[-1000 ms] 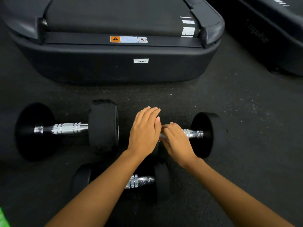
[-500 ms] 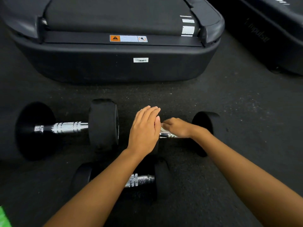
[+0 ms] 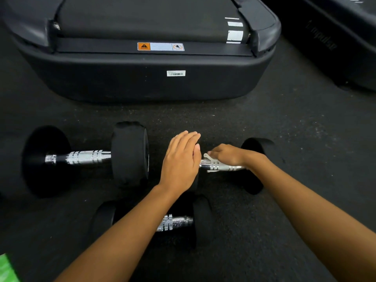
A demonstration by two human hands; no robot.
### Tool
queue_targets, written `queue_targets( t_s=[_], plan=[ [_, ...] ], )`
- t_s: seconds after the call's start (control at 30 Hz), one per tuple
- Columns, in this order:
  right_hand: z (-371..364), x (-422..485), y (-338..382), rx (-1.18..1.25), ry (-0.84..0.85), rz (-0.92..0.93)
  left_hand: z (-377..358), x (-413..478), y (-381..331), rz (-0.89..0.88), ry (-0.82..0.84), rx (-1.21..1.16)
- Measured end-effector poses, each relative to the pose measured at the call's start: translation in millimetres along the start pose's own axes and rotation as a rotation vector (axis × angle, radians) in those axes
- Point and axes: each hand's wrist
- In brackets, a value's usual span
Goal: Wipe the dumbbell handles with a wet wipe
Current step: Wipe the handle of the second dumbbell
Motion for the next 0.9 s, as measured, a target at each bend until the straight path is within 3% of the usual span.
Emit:
queue_targets(
  t_s=[0.17, 0.4, 0.53, 0.7, 0.9],
  plan=[
    [-13.9, 6.9, 12.3, 0.018, -0.077, 0.101, -0.8, 2.0, -0.3, 0.006, -0.004, -0.007],
    [-44.8, -27.6, -15.1, -0.071, -0.451, 0.348, 2.3, 0.1, -0.5, 0.016, 0.026, 0.005],
    [-46.2, -28.9, -16.9, -0.041, -0.515, 0.297, 0.9, 1.2, -3.0, 0.014, 0.025, 0.007],
    [-66.2, -10.8, 12.2, -0.213, -0.563, 0.303, 2.6, 1.6, -3.5, 0.01, 0.006, 0.018],
    [-55.2, -37.9, -10.4, -0.32, -0.621, 0.247, 6.0, 0.2, -4.6, 0.001, 0.057, 0.041]
  ],
)
Point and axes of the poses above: each hand's wrist, its own x-axis towards the middle knuckle, its own z-axis out of the back of the hand, y = z × x, and after that the axes turned 6 degrees about z, right-handed
